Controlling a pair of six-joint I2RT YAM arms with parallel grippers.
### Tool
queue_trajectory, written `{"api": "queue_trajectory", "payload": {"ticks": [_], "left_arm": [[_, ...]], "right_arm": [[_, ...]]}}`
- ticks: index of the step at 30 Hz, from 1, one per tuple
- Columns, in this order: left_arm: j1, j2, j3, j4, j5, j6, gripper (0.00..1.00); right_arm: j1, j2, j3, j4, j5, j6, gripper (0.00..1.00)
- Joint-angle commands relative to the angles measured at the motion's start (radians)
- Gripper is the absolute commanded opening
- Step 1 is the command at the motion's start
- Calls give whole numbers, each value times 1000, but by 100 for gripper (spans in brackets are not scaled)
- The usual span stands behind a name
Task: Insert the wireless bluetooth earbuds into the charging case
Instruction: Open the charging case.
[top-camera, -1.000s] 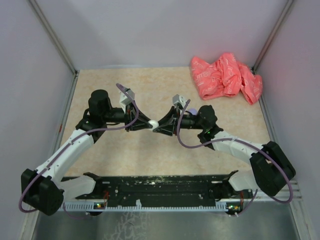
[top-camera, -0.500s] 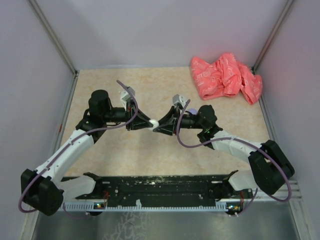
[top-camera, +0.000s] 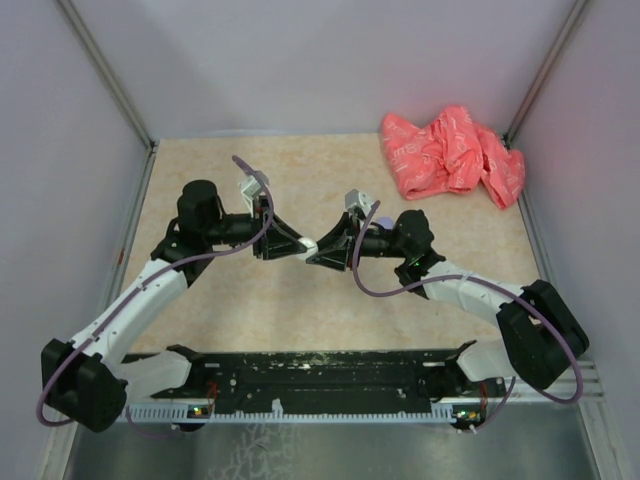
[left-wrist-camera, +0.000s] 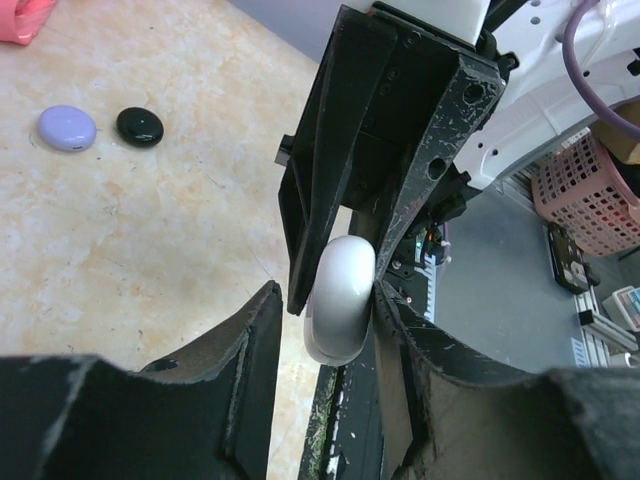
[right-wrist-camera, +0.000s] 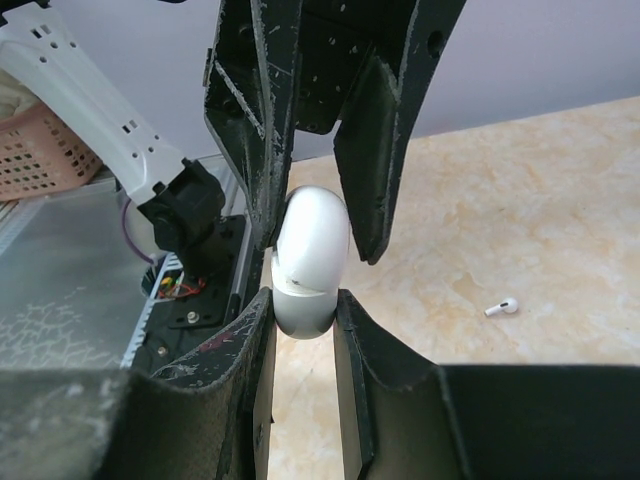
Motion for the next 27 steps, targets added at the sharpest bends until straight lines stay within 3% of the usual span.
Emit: {"api": "queue_trajectory", "payload": {"ticks": [1,16,20,27], "left_arm": [[24,-6,31,3,-100,-19,47],[59,-40,34,-36,-130,-23,68],[60,-71,64,-126,-223,17,73],[61,-126,77,-316,-544,66,77]], "right_arm": [[16,-35,30,98,-93,-11,0],[17,-35,24,55,-58,-49,0],[17,-51,4,-27,21,-122,0],[16,-122,-65,-177,250,-278,0]]}}
